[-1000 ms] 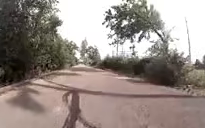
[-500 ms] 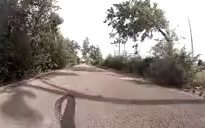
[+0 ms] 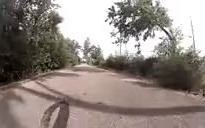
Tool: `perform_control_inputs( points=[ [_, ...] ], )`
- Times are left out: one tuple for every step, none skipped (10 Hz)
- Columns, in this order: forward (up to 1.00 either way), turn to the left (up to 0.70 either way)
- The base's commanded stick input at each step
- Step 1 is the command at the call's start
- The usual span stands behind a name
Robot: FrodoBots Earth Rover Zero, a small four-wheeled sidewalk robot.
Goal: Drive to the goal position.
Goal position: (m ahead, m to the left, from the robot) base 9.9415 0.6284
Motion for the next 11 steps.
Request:
perform_control_inputs(
  points=[
    [0.7,0.0],
    [0.7,0.0],
    [0.7,0.0],
    [0.7,0.0],
    [0.7,0.0],
    [0.7,0.0],
    [0.7,0.0],
    [0.7,0.0],
    [0.7,0.0],
    [0.7,0.0],
    [0.7,0.0]
  ],
)
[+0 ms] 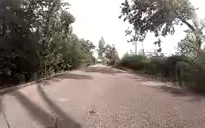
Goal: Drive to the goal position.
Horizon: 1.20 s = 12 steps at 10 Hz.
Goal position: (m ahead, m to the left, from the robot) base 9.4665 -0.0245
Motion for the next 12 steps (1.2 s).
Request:
perform_control_inputs(
  points=[
    [0.7,0.0],
    [0.7,0.0],
    [0.7,0.0],
    [0.7,0.0],
    [0.7,0.0],
    [0.7,0.0],
    [0.7,0.0],
    [0.7,0.0],
    [0.7,0.0],
    [0.7,0.0],
    [0.7,0.0],
    [0.7,0.0]
  ],
)
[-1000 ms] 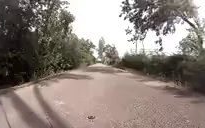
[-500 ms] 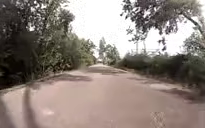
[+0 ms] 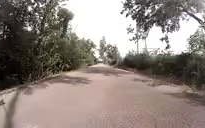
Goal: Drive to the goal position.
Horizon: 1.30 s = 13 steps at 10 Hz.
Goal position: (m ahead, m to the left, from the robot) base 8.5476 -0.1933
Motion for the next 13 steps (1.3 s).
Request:
perform_control_inputs(
  points=[
    [0.7,0.0],
    [0.7,0.0],
    [0.7,0.0],
    [0.7,0.0],
    [0.7,0.0],
    [0.7,0.0],
    [0.7,0.0],
    [0.7,0.0],
    [0.7,0.0],
    [0.7,0.0],
    [0.7,0.0],
    [0.7,0.0],
    [0.7,0.0]
  ],
)
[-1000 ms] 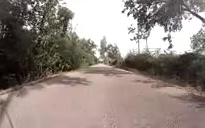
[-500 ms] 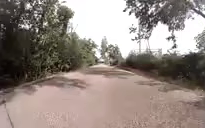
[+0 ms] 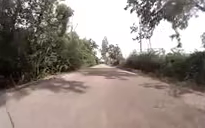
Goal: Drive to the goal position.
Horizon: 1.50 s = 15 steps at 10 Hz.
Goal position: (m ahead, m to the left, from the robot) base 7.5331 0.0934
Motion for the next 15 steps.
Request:
perform_control_inputs(
  points=[
    [0.7,0.0],
    [0.7,0.0],
    [0.7,0.0],
    [0.7,0.0],
    [0.7,0.0],
    [0.7,0.0],
    [0.7,0.0],
    [0.7,0.0],
    [0.7,0.0],
    [0.7,0.0],
    [0.7,0.0],
    [0.7,0.0],
    [0.7,0.0],
    [0.7,0.0],
    [0.7,0.0]
  ],
)
